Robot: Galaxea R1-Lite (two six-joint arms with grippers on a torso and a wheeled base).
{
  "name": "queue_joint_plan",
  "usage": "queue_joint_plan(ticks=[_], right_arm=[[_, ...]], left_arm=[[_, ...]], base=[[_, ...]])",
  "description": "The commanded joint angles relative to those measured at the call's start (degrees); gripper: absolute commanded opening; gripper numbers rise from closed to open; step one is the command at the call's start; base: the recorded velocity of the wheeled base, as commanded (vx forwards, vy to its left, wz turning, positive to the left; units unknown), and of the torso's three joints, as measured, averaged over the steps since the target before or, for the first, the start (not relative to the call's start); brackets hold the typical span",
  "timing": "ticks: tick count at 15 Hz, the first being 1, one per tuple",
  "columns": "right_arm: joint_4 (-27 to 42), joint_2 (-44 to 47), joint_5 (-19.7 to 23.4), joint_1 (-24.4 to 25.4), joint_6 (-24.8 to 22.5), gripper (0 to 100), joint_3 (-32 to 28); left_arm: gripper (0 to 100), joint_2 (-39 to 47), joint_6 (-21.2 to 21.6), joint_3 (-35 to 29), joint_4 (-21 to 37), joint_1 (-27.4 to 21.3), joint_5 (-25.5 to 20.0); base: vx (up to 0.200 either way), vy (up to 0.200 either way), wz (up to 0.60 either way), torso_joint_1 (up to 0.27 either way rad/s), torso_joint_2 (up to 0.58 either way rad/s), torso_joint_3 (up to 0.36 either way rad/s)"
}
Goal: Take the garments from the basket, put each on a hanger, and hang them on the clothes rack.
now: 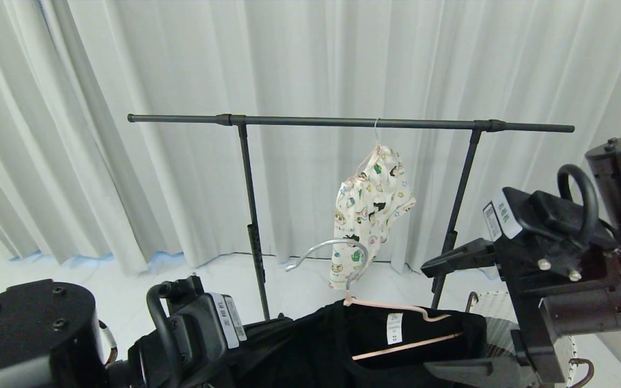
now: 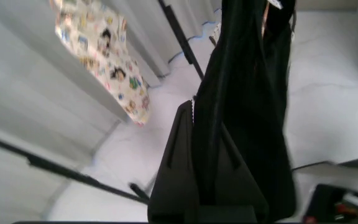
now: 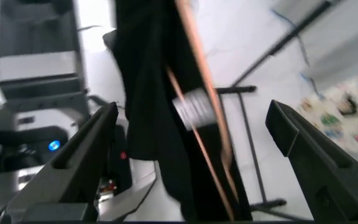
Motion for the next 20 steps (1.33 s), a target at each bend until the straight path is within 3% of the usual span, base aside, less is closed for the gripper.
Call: queue_joint_plan(ticks=[1,4,9,15,16,20], right_arm=[[0.1,2.9,0.0,3.7,-1.2,100,-0.2],[0.0,4.9,-0.5,4.0,-3.4,100,-0.4],[0.1,6.4,-4.8,0.3,-3.4,100,-0.3],[-0.1,8.5,-7.8,-0.1,-3.1,100,-0.4],[-0.3,9.0,-8.8,-0.6,-3.1,0,-0.5],[-2.8,9.6,-12.4,-0.7,-3.1,0,-0.5]], left_arm=[[0,3.2,0.8,-0.8,-1.8,-0.7,-2.1],[0,4.9,1.1,-2.0,-3.2,-0.7,-2.5],[0,4.5,1.2,-2.2,-3.2,-0.6,-2.5],[0,4.8,1.2,-3.2,-3.2,-0.7,-2.5],[0,4.6,1.2,-3.2,-3.2,-0.7,-2.5],[0,4.5,1.2,-3.3,-3.5,-0.8,-2.5]], base=[[0.000,0.000,0.00,0.000,0.00,0.000],[0.000,0.000,0.00,0.000,0.00,0.000],[0.000,0.000,0.00,0.000,0.00,0.000],[0.000,0.000,0.00,0.000,0.00,0.000],[0.000,0.000,0.00,0.000,0.00,0.000],[0.000,0.000,0.00,0.000,0.00,0.000]])
